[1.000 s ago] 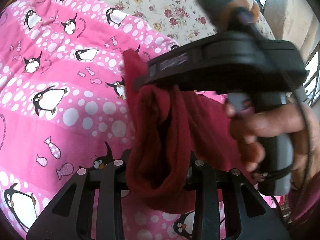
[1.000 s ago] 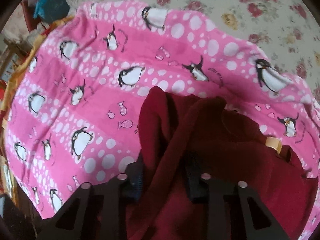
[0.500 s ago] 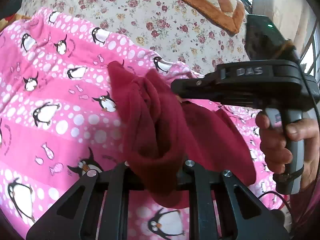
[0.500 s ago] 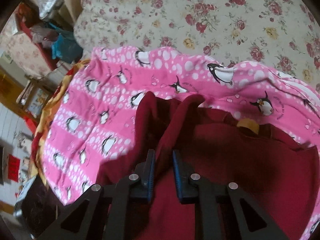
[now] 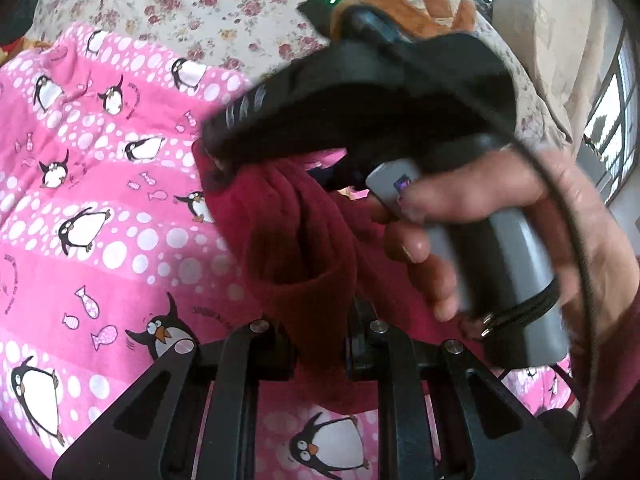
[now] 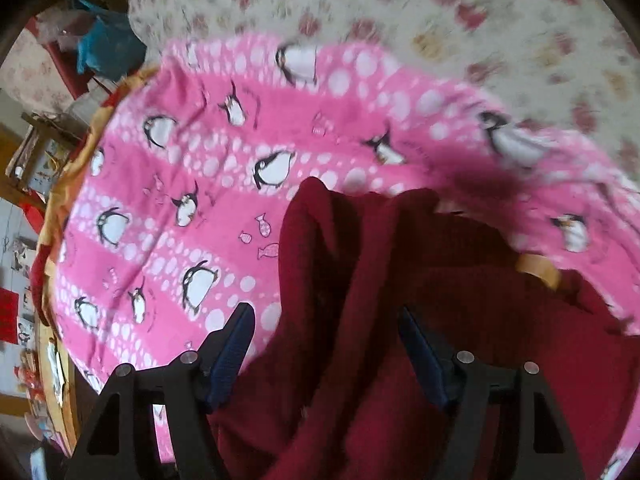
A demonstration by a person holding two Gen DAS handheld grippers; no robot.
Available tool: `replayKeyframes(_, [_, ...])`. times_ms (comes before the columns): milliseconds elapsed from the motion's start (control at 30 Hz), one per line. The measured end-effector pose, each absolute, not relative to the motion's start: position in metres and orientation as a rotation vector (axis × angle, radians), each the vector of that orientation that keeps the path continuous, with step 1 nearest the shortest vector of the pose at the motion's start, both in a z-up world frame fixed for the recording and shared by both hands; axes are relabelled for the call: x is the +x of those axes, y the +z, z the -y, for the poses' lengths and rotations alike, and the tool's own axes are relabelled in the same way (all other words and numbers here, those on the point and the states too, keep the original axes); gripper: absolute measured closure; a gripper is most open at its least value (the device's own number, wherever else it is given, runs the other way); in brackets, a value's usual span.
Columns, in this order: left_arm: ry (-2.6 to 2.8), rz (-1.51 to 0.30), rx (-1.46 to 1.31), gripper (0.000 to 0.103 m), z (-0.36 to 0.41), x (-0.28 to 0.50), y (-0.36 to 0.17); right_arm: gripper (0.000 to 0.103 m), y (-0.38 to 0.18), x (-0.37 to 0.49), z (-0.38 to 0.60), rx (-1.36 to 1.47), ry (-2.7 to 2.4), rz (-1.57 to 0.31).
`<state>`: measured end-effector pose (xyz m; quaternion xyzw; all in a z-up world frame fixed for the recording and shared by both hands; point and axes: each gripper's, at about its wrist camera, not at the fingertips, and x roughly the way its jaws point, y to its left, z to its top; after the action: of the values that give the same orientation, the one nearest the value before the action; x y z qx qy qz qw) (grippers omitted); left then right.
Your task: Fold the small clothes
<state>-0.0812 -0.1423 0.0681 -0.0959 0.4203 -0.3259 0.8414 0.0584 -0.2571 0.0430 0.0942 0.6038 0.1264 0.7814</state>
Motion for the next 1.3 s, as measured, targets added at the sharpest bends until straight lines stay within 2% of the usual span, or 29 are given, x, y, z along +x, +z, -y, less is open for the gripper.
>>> replayKeyframes(33, [-0.687,-0.893,-0.204,0.088,0.142,-0.08,0.066,0.049,0.037,0.06,0.255,0.198,0.264,-1.316])
replayKeyframes(67, [-0.69,-0.897,-0.208,0.088,0.141,-0.079,0.065,0.069,0.033,0.06,0.254,0.19,0.268,-1.317])
replayKeyframes(100, [-0.696,-0.898,-0.212,0.088,0.142,-0.079,0.064,0.077,0.032,0.058,0.253,0.18,0.274,-1.303])
replayKeyframes(167, [-0.72,-0.888,-0.216,0.09,0.145,-0.083,0.07,0.084,0.04,0.047,0.257,0.159,0.276,-1.241])
replayKeyframes(367, [-0.81,-0.819,-0.2,0.091,0.17,-0.109,0.108,0.086,0.093,0.001,0.315,0.347,0.3,-1.046])
replayKeyframes(600, [-0.941,-0.816,-0.092,0.091,0.252,-0.153,0.123,0.087,0.125,-0.077,0.426,0.553,0.256,-0.897])
replayKeyframes(700, [-0.982,-0.84,-0.02,0.091,0.294,-0.17,0.112,0.087,0.11,-0.109,0.477,0.658,0.195,-0.875])
replayKeyframes(833, [-0.988,-0.913,0.064,0.091,0.336,-0.181,0.087,0.087,0.062,-0.135,0.531,0.781,0.07,-0.919])
replayKeyframes(967, [-0.994,-0.933,0.122,0.089,0.341,-0.186,0.082,0.087,0.028,-0.14,0.542,0.828,0.012,-0.975])
replayKeyframes(1033, [-1.007,-0.93,0.123,0.082,0.33,-0.183,0.089,0.079,0.034,-0.147,0.542,0.86,0.017,-0.949])
replayKeyframes(1100, [-1.033,-0.914,0.117,0.058,0.31,-0.186,0.101,0.049,0.045,-0.155,0.536,0.869,0.044,-0.92])
replayKeyframes(1167, [-1.029,-0.873,0.103,0.047,0.285,-0.196,0.112,0.037,0.053,-0.164,0.528,0.841,0.072,-0.9])
replayKeyframes(1300, [-0.958,-0.819,0.102,0.047,0.26,-0.189,0.122,0.035,0.053,-0.164,0.508,0.743,0.061,-0.926])
